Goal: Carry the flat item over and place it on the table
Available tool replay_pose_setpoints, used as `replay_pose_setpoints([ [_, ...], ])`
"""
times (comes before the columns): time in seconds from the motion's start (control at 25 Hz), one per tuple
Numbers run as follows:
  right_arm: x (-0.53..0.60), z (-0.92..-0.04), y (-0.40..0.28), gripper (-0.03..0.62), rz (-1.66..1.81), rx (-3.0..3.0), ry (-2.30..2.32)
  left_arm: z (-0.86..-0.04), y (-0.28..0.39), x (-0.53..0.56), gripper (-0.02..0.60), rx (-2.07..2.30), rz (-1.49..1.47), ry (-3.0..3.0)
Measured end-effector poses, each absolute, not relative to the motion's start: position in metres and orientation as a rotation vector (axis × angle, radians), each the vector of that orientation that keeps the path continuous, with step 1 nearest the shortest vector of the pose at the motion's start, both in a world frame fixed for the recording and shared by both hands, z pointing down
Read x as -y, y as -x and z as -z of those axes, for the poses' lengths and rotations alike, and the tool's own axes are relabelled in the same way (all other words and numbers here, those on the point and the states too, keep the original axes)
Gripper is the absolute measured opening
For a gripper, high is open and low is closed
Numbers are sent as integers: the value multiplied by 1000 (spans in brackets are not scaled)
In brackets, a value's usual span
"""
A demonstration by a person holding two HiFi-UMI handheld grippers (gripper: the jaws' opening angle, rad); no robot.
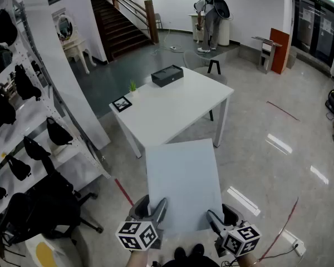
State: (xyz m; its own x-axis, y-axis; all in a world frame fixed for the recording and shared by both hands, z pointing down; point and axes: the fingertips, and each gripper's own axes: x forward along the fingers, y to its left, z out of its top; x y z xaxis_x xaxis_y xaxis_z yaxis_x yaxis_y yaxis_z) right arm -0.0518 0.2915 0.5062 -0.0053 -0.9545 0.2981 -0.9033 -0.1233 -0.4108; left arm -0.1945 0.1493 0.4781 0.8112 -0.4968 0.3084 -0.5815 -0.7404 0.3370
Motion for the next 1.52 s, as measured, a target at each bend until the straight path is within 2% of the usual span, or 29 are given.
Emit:
replay_pose_setpoints([
  [1.04, -280, -494, -10, 239, 724, -2037, 2099, -466, 142, -147, 273, 883, -223, -2564],
  [1.52, -203, -505, -65, 239, 725, -1995, 2134, -479, 84, -66, 272, 851, -225, -2574],
])
